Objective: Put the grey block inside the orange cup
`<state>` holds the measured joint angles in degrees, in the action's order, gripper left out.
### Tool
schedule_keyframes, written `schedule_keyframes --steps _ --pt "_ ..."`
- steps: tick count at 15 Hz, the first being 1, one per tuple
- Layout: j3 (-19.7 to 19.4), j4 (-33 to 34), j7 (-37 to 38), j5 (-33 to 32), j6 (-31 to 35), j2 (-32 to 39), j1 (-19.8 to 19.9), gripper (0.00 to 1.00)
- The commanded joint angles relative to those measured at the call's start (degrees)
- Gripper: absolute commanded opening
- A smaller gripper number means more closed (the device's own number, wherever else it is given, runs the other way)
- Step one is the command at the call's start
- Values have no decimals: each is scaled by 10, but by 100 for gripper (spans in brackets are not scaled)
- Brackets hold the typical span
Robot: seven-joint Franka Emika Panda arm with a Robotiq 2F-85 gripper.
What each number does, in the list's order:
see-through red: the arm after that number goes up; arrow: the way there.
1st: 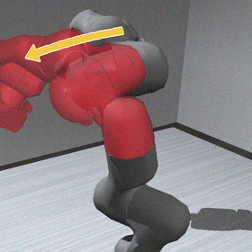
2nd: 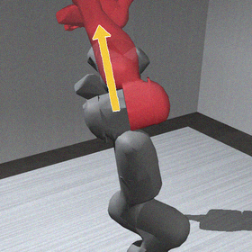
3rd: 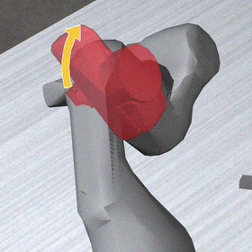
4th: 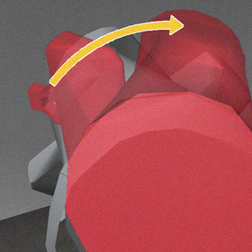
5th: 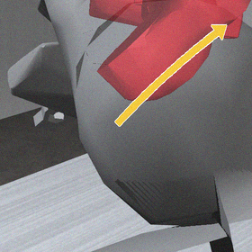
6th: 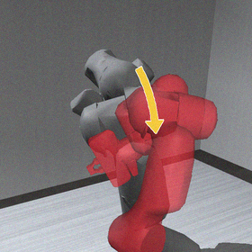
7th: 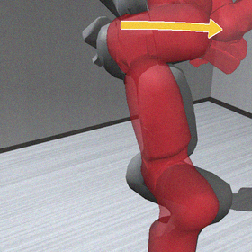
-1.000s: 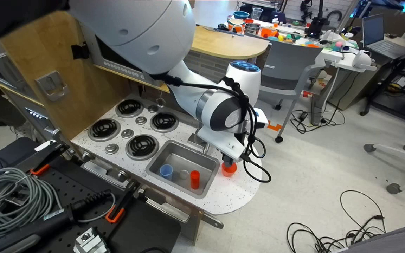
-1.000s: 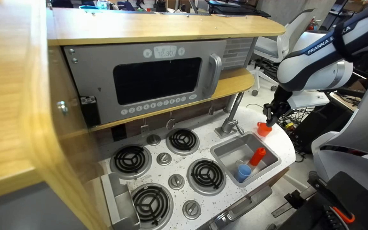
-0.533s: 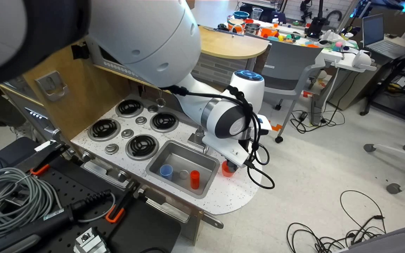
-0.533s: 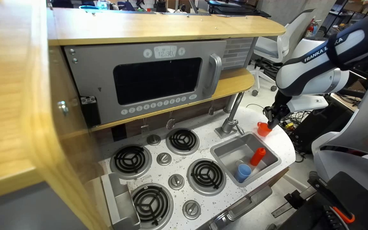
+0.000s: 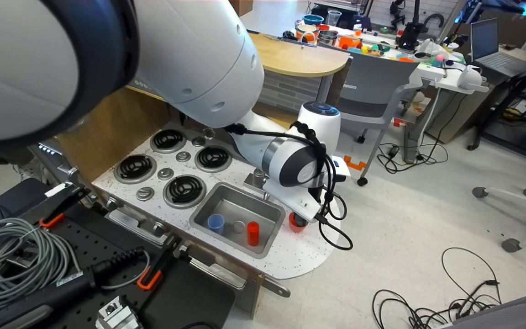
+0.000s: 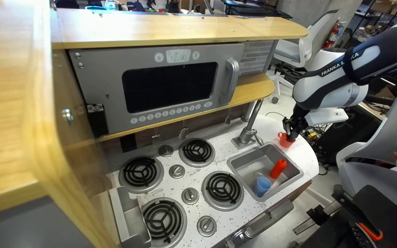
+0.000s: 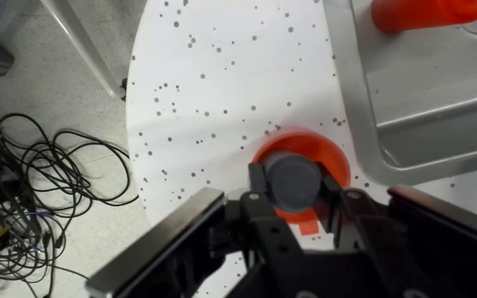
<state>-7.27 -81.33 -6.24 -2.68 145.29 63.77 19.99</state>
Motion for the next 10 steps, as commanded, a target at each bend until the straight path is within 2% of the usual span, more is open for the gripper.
schedule_keyframes --steps 1,2,3,4,9,10 --pt "1 38 4 11 -22 23 -3 8" --pt "0 42 5 11 -26 25 -4 56" --pt "1 43 6 11 -28 27 -4 57" --pt "0 43 7 11 -30 26 -5 62" --pt "14 24 -11 16 -55 1 2 99" --pt "17 18 -12 17 -55 -4 3 100"
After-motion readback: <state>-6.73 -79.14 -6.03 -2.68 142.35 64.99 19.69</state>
